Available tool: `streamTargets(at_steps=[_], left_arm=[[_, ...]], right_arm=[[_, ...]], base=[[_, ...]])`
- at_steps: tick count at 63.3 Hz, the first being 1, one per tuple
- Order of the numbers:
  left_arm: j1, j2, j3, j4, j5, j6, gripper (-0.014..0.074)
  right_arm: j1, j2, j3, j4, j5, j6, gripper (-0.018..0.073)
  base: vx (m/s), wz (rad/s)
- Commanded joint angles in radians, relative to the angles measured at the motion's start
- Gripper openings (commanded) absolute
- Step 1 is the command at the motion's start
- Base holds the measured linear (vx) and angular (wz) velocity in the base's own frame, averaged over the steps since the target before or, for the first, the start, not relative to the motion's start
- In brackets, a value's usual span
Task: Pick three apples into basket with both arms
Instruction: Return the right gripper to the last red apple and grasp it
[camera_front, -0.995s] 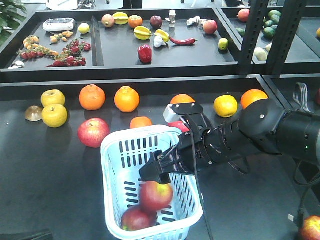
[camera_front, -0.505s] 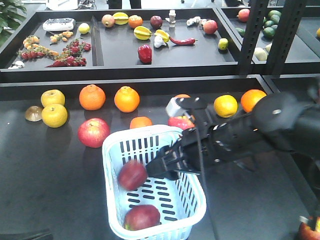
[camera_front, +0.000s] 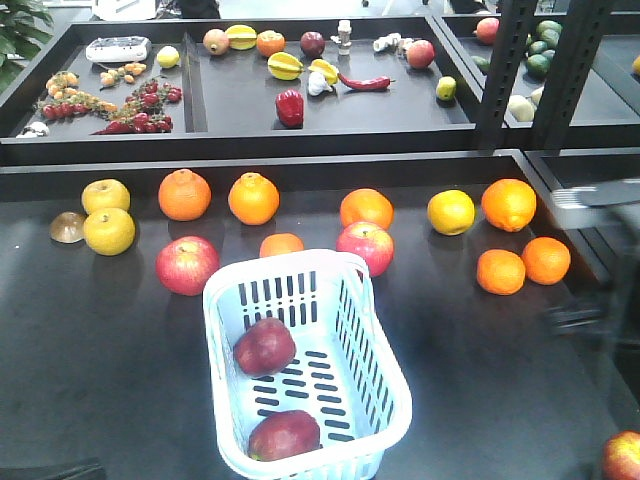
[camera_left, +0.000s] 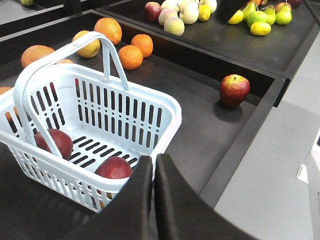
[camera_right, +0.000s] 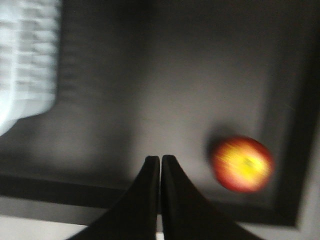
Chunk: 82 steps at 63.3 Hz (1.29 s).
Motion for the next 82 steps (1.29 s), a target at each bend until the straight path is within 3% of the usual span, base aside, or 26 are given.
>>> streamTargets(at_steps=[1,11,19,27,36,82], left_arm=[[-0.003,0.009,-0.027,-0.039,-0.039,-0.006,-0.0007],[-0.003,0.009,-0.027,-0.039,-0.039,-0.006,-0.0007],[-0.003,0.009,-0.027,-0.04,-0.039,-0.006,-0.0007],[-0.003,0.009,-0.027,-0.04,-0.038,-0.006,-0.0007],[-0.003,0.009,-0.027,-0.04,-0.038,-0.006,-0.0007],[-0.003,0.009,-0.027,-0.04,-0.042,-0.006,-0.0006]], right_arm=[[-0.097,-0.01,-0.024,-0.062,0.018,0.016,-0.0002],[-0.261,0.057,-0.024,-0.056,0.006,-0.038,0.0089],[-0.358,0.135,-0.024,-0.007,0.009,-0.1,0.029],[-0.39,0.226,-0.024,0.015,0.002,-0.106,0.0548],[-0.39,0.303,-0.024,0.013,-0.015,-0.11,0.0726],[-0.39,0.545,-0.024,-0.037,-0.086,-0.085,0.0628]], base=[[0.0,0.0],[0.0,0.0],[0.0,0.0],[0.0,0.0],[0.0,0.0],[0.0,0.0]])
